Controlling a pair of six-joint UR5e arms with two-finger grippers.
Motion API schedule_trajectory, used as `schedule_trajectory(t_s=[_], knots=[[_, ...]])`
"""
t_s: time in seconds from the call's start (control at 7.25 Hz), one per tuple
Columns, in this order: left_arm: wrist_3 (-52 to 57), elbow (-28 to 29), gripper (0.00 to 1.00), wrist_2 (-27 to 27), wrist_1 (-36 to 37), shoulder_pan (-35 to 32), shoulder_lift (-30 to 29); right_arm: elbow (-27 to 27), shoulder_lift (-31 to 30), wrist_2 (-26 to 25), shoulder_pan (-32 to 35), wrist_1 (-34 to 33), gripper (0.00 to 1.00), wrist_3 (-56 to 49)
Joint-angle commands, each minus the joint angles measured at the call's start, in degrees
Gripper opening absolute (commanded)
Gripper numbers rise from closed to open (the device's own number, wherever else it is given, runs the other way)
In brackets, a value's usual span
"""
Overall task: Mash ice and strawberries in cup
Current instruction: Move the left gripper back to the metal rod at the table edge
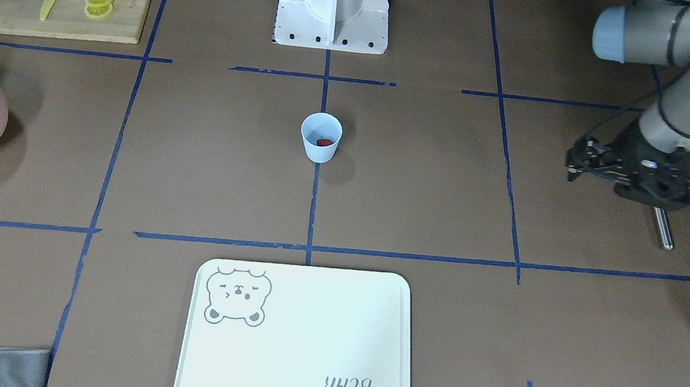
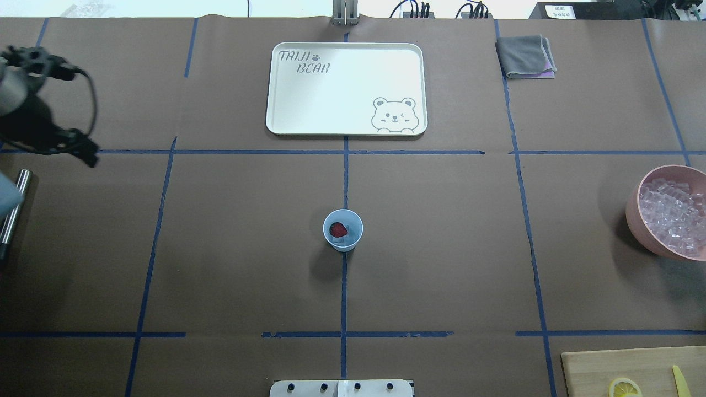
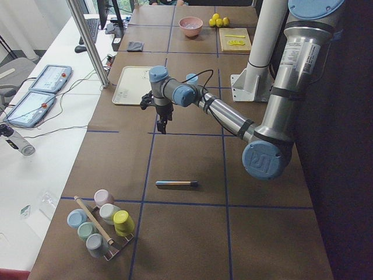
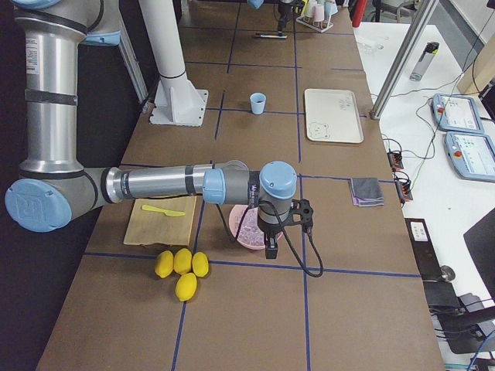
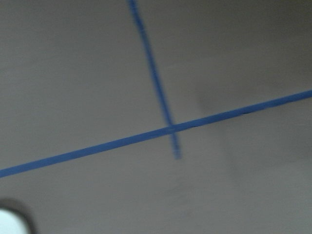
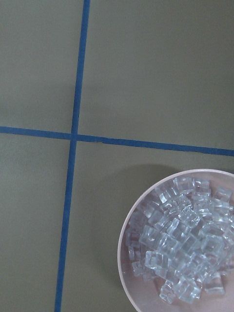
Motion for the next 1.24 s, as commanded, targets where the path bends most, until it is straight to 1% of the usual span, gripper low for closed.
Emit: schedule_trajectory(t_s=[0.0,0.28,0.41,0.69,0.83,1.1], knots=[[2.16,2.33,1.0,-0.56,-13.2,-3.62,10.48,-0.01,-0.09,-0.02,0.0,0.06,0.99,-0.01],[-0.48,5.15,1.0,-0.73,-15.2,-3.53,11.3,-0.01,-0.09,-0.02,0.0,0.06,0.99,-0.1],[-0.83,8.3,1.0,-0.56,-21.56,-3.44,13.39,-0.01,-0.09,-0.02,0.0,0.06,0.99,-0.1],[-9.06,17.86,0.97,-0.47,-35.97,-3.01,13.24,-0.01,-0.17,-0.02,0.0,0.06,0.99,-0.1],[-10.92,22.17,0.97,-0.47,-41.87,-2.92,12.63,-0.01,-0.09,-0.02,0.0,0.06,0.99,-0.1],[-14.01,23.0,0.88,-0.38,-42.37,-2.65,11.58,-0.01,-0.09,-0.02,0.0,0.06,0.99,-0.19]])
